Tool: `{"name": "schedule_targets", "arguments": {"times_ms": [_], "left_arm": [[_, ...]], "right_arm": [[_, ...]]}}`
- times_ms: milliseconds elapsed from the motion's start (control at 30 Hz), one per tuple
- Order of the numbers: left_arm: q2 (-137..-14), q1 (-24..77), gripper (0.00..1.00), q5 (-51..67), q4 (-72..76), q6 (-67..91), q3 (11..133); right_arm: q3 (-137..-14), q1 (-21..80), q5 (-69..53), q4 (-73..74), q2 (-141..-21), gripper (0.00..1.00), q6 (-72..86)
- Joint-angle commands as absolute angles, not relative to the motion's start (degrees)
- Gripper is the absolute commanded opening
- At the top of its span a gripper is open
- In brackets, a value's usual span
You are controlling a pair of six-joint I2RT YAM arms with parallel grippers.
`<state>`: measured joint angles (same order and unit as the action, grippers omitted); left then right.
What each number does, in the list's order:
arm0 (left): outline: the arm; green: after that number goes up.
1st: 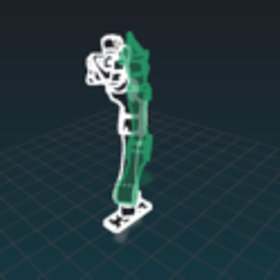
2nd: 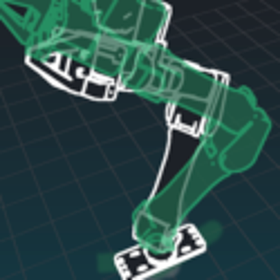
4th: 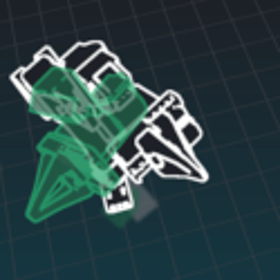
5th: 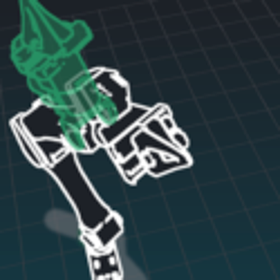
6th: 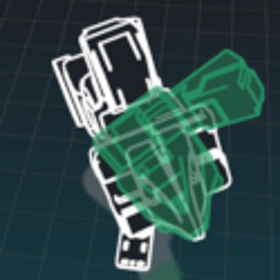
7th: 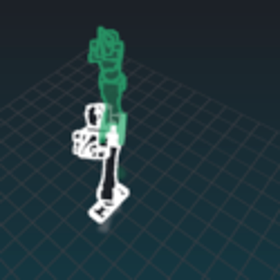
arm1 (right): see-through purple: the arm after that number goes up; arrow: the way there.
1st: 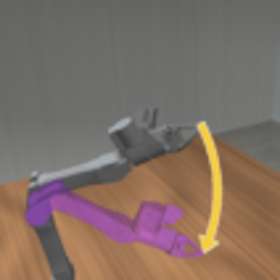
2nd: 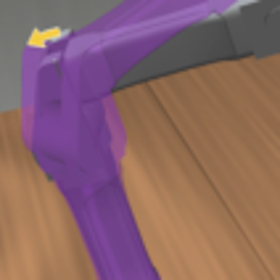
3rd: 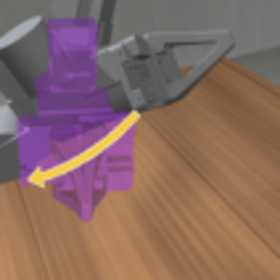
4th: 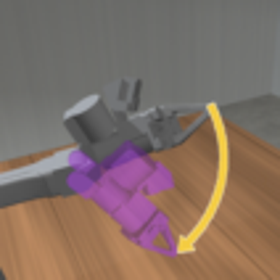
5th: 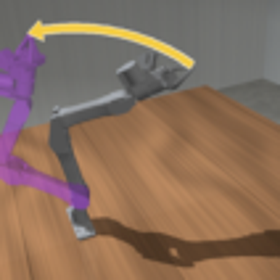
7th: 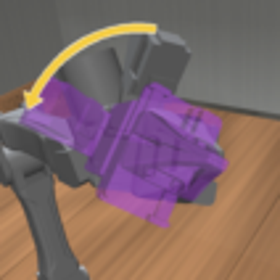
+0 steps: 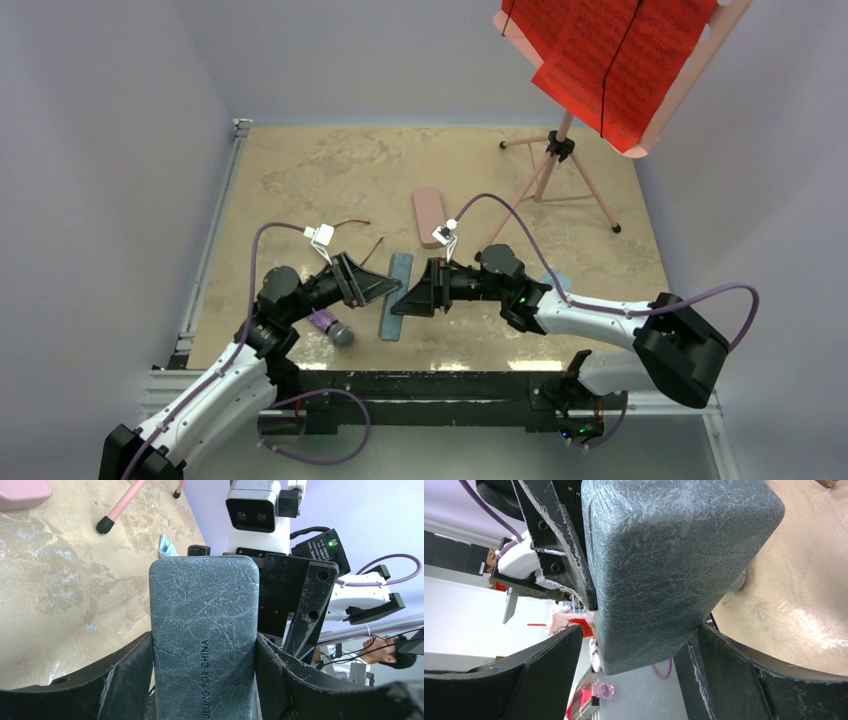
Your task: Organize the sunglasses
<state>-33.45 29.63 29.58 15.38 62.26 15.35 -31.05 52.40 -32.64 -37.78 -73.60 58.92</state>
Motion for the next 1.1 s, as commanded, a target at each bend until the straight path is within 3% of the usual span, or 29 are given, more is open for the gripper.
{"name": "schedule_targets", "arguments": {"times_ms": [0, 300, 667, 733, 867, 900, 933, 1000, 1033, 1067], "left_arm": [[-33.64, 29.32, 0.00, 31.25, 23.51, 66.11, 14.01], [-30.15, 29.44, 0.00, 28.43, 20.48, 65.92, 14.08], [-30.79, 29.93, 0.00, 26.74, 20.98, 66.55, 13.91], [-30.50, 29.96, 0.00, 26.29, 20.43, 66.35, 13.87], [-30.70, 29.96, 0.00, 25.68, 15.61, 64.55, 15.46], [-31.43, 29.94, 0.09, 26.50, 14.20, 63.92, 16.34], [-32.15, 29.96, 0.31, 27.44, 13.11, 63.03, 17.17], [-33.57, 29.96, 0.69, 30.97, 12.46, 62.01, 18.24], [-34.03, 29.97, 0.94, 32.50, 12.51, 61.31, 18.54], [-34.55, 29.92, 0.99, 34.03, 12.78, 61.01, 18.72]], "right_arm": [[-33.66, 52.74, -33.45, -45.12, -74.60, 0.89, 59.42], [-34.54, 52.74, -29.90, -41.54, -74.09, 0.90, 58.01], [-34.10, 52.76, -31.69, -47.93, -75.44, 0.76, 60.42], [-33.45, 52.75, -31.84, -49.85, -75.59, 0.64, 60.96], [-31.91, 52.77, -33.31, -52.54, -74.89, 0.20, 61.95], [-31.83, 52.74, -33.79, -51.91, -74.47, 0.11, 61.79], [-31.81, 52.73, -34.10, -50.64, -73.85, 0.02, 61.58], [-31.74, 52.74, -34.89, -48.08, -72.43, 0.00, 60.61], [-31.38, 52.78, -34.97, -46.97, -71.20, 0.00, 60.40], [-31.08, 52.81, -35.06, -46.37, -70.24, 0.00, 60.05]]}}
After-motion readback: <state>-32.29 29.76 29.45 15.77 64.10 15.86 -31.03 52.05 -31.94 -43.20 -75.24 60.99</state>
